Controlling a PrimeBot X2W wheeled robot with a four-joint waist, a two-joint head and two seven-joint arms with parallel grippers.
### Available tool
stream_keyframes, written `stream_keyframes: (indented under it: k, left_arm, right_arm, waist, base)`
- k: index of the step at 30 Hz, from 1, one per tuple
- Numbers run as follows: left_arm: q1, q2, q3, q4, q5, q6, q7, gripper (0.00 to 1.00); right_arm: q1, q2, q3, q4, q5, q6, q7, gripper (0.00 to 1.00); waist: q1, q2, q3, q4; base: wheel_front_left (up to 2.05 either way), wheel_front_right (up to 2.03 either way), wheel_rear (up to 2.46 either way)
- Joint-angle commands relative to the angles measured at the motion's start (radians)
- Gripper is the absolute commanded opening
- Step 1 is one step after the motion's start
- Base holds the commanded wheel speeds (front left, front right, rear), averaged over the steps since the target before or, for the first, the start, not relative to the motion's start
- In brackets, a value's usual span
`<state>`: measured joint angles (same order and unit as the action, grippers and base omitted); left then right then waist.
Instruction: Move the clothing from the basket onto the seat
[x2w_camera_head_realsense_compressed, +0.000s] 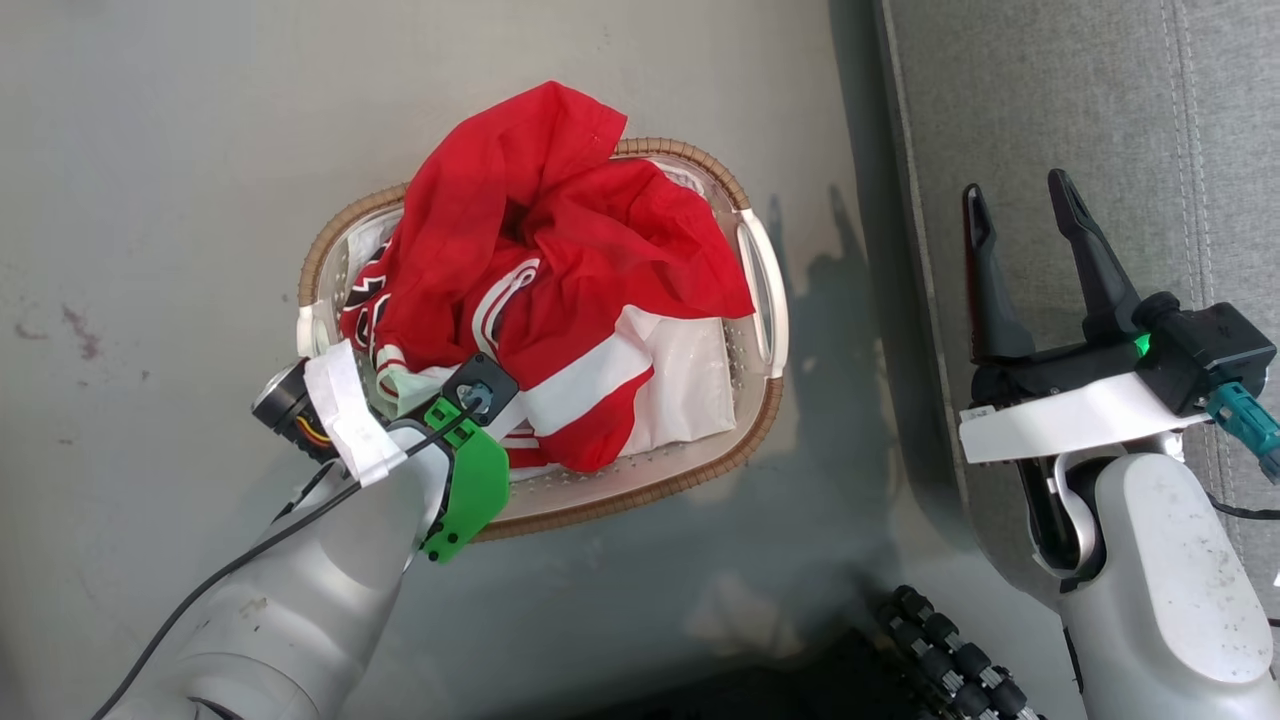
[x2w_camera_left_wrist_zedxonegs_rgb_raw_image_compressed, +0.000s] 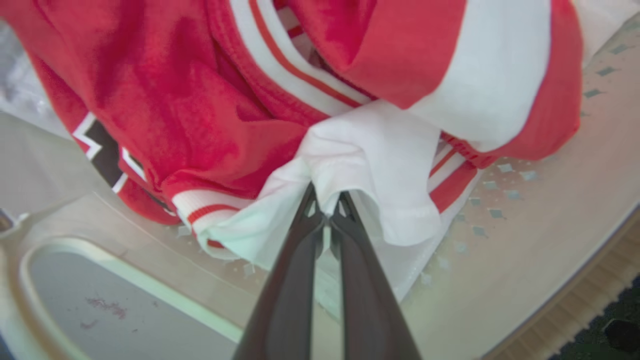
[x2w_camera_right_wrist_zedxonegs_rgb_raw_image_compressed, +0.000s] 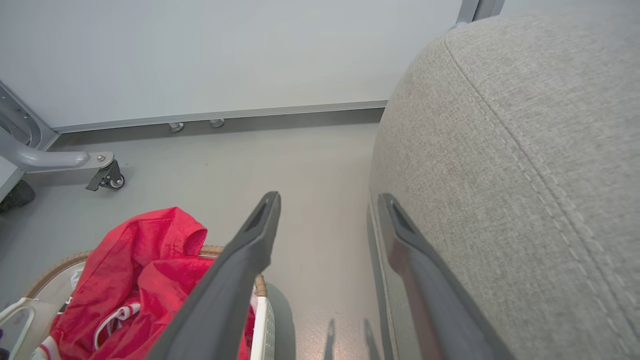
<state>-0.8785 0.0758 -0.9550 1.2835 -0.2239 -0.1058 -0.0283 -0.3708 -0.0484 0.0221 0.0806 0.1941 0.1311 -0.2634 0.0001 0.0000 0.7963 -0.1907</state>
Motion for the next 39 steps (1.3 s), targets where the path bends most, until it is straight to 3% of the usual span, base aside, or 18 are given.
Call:
stream_keyframes:
  k: [1,14,27,31,39]
  left_arm:
    - [-0.001,0.0,-0.003,0.002,-0.002,0.0,-0.011,0.0]
    - [0.043,-0.009,-0.031,-0.001,-0.01,-0.002,-0.128,0.0]
    - [0.083,-0.007,-0.016,-0.07,-0.06,-0.008,-0.231,0.0]
    - [0.092,0.015,-0.004,-0.132,-0.065,-0.006,-0.238,0.0]
    - [0.129,0.099,0.037,-0.383,-0.05,0.013,-0.236,0.0]
  right_arm:
    - [0.003,-0.004,0.001,0.005,0.004,-0.001,-0.002,1.0]
    - [0.028,-0.004,-0.014,0.025,-0.019,-0.001,-0.002,1.0]
    - [0.094,-0.004,-0.045,0.049,-0.082,-0.001,-0.002,1.0]
    - [0.127,-0.004,-0.053,0.058,-0.097,-0.001,-0.002,1.0]
    - [0.196,-0.004,-0.061,0.077,-0.125,-0.001,-0.002,1.0]
  waist:
    - [-0.0001,0.0,-0.008,-0.002]
    - [-0.0001,0.0,-0.095,0.035]
    - [-0.0001,0.0,-0.286,0.104]
    - [-0.0001,0.0,-0.358,0.123]
    - [-0.0001,0.0,-0.496,0.15]
  base:
    - [0.0,0.0,0.0]
    - [0.0,0.0,0.0]
    - [0.0,0.0,0.0]
    - [0.0,0.0,0.0]
    - [0.0,0.0,0.0]
